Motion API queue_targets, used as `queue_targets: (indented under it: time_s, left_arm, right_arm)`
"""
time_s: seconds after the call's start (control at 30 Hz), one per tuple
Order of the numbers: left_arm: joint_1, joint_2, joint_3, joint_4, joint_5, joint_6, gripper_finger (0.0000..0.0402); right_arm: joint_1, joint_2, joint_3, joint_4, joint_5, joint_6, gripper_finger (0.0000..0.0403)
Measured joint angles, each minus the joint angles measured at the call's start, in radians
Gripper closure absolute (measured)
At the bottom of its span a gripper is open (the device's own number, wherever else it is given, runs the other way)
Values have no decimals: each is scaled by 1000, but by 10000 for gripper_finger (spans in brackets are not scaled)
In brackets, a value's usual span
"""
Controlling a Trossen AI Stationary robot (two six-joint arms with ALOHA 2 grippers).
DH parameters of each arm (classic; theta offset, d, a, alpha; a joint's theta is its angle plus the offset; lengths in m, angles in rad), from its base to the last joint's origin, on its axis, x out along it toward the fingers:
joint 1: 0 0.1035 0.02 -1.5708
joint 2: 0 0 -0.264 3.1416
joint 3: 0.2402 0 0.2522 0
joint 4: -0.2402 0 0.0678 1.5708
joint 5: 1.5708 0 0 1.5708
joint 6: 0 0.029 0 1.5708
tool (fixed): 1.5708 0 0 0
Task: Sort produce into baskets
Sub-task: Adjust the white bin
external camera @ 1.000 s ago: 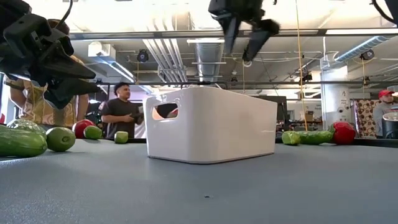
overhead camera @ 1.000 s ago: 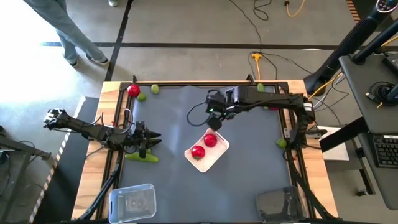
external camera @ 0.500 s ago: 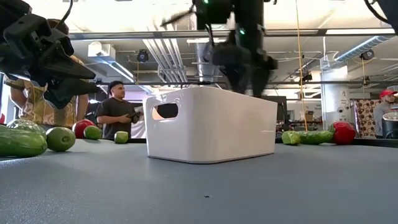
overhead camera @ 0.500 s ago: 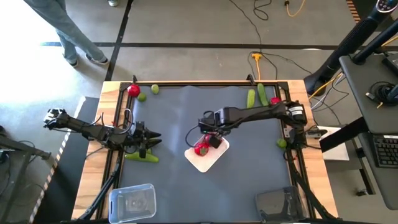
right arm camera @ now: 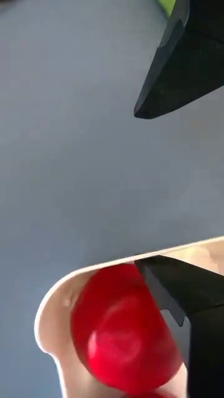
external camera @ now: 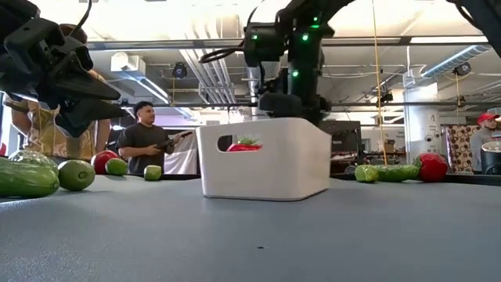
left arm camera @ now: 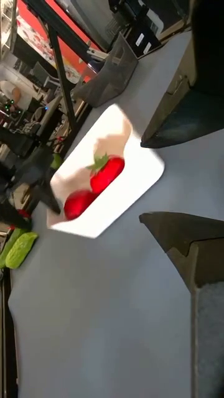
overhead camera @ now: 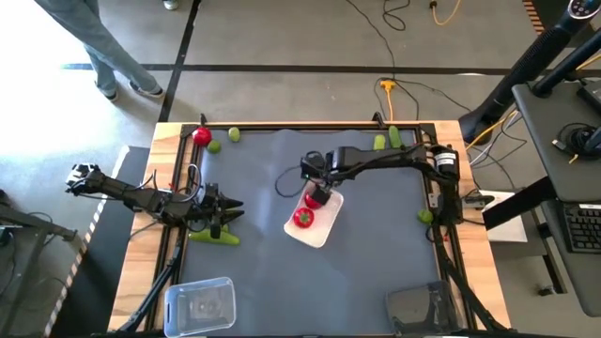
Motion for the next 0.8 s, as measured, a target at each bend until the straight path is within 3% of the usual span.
queue_targets:
  time_s: [0.23, 0.37, 0.43, 0.63, 0.8]
  left_arm:
    - [0, -1, 0, 0, 0, 0, 240]
    - [0, 0, 0, 0, 0, 0, 240]
    - [0, 1, 0, 0, 0, 0, 240]
    - [0, 1, 0, 0, 0, 0, 240]
    - [0, 2, 0, 0, 0, 0, 240]
  right_arm:
    - [-48, 1, 3, 191, -24, -95, 39]
    - [-45, -3, 41, 209, -236, -59, 39]
    - [-8, -7, 65, 214, -287, -50, 39]
    - [115, 20, 89, 313, -190, -106, 39]
    - [170, 44, 91, 410, -181, -164, 39]
